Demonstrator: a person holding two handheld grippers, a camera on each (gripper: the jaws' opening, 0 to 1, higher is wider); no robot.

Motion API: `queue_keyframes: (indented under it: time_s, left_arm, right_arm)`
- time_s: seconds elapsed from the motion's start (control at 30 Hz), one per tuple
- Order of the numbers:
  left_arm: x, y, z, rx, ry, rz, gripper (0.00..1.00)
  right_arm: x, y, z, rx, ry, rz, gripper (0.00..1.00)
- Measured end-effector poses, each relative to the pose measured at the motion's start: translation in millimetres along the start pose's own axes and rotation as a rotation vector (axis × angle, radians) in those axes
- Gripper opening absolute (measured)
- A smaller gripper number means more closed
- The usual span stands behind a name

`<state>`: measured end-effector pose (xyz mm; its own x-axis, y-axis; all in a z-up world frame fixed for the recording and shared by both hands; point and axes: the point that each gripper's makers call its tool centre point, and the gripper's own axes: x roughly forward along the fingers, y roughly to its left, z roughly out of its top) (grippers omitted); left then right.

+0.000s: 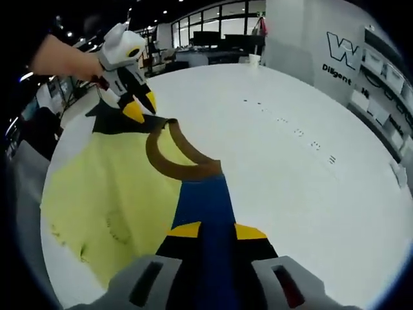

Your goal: Fold the garment on the visible template until the final outline fits inside the template.

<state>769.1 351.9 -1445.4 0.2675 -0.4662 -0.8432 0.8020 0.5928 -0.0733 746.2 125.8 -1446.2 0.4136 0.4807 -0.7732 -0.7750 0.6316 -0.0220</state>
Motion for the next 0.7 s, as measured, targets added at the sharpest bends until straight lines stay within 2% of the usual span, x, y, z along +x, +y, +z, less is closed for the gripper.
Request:
queue_keyframes:
  time_s: [0.13, 0.27, 0.33, 0.5, 0.7]
  left_arm:
    - [0, 5.4, 1.4, -0.015, -0.008, 0.009, 0.2]
    - [0, 8.6, 1.7, 0.034, -0.007, 0.033, 0.14]
    - [0, 9.7, 2.0, 0.025, -0.009, 0.037, 0.05]
    - [0, 9.4, 5.5, 0.064, -0.011, 0.049, 0.04]
    - [-3, 24.3, 14.2, 0.038, -0.043, 0.082, 0.03]
  right_arm:
    - [0, -2, 0.3, -0.003, 0.003, -0.012, 0.07]
    - [1, -4, 1.8, -0.015, -0.001, -0.026, 0.04]
    - [2, -5, 2.7, -0.034, 0.001, -0.037, 0.0]
    - [5, -7, 5.0, -0.063, 0.002, -0.051, 0.0]
    - [9, -20, 10.8, -0.067, -0.009, -0.078, 0.0]
